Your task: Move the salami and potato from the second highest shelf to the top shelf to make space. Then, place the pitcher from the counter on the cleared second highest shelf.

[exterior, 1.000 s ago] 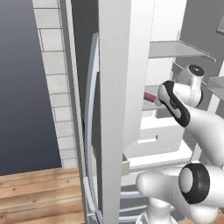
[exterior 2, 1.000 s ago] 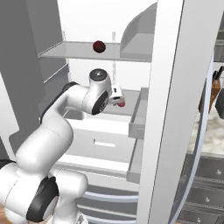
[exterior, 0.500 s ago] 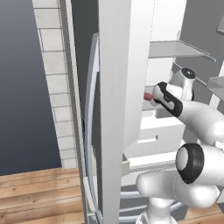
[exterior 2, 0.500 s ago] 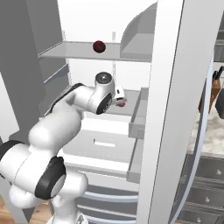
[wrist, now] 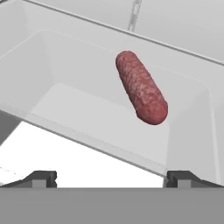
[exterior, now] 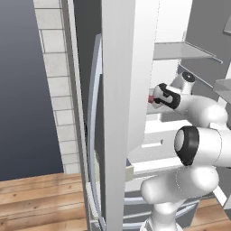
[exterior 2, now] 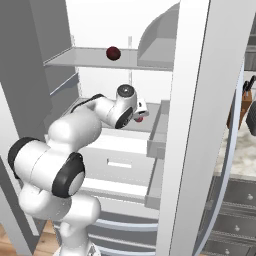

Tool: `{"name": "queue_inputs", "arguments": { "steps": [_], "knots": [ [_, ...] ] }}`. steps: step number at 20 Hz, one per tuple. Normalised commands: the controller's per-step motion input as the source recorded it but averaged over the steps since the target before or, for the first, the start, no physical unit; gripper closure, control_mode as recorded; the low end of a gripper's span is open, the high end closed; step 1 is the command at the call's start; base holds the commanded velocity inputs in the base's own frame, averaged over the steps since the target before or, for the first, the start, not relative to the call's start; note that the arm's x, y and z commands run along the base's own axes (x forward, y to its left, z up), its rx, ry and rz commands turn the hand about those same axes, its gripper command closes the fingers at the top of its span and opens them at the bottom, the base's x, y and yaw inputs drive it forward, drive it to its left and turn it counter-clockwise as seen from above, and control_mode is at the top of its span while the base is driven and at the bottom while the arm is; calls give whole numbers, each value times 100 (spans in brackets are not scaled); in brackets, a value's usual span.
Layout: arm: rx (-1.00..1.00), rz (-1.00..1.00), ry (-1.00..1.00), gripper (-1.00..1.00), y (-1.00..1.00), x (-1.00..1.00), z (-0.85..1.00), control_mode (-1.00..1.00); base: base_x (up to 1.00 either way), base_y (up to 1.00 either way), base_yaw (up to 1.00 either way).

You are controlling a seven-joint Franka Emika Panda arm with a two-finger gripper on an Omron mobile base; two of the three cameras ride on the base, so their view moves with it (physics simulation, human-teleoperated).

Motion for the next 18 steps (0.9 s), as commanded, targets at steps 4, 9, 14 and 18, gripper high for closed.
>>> {"name": "queue_inputs", "arguments": {
  "steps": [4,9,14,18],
  "knots": [
    [0,2,0,-100,-13,46,-15,-100,0,0,0],
    [0,2,0,-100,-11,42,-16,-100,0,0,0],
    [0,2,0,-100,-8,37,-20,-100,0,0,0],
    [0,2,0,-100,-6,35,-21,-100,0,0,0]
  ]
}}
